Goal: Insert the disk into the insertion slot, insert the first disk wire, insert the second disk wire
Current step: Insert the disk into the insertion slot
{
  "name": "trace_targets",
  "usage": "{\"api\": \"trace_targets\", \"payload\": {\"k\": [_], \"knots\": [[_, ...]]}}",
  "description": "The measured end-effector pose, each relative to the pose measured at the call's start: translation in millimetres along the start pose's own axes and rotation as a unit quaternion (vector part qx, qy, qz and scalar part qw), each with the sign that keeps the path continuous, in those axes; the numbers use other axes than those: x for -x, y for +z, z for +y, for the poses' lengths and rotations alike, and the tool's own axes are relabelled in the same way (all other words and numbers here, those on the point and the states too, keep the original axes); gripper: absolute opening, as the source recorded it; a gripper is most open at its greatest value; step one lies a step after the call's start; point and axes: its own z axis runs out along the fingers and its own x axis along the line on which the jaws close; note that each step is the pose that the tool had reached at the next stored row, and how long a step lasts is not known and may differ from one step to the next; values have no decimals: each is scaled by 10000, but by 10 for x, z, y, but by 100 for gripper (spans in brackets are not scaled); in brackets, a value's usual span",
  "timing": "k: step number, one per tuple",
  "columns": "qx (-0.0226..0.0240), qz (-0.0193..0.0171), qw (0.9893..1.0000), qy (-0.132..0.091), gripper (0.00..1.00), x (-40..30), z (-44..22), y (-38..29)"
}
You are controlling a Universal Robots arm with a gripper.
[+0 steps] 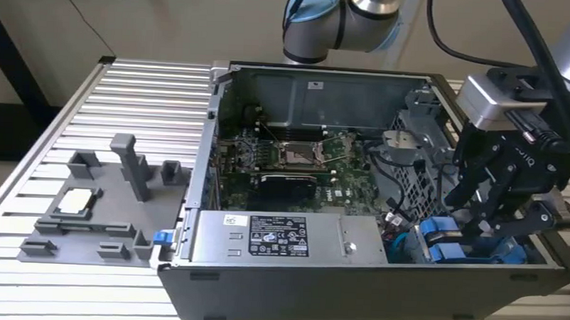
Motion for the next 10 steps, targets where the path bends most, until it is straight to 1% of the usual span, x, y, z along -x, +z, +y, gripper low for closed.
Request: {"api": "trace_targets", "payload": {"k": [1,6,7,8,10], "knots": [[0,-1,10000,0,47,0,1,-30],[0,-1,10000,0,47,2,10,-254],[-2,0,10000,-1,47,4,11,-287],[-10,0,10000,-1,47,6,11,-306],[-38,1,10000,-1,47,12,12,-341]]}}
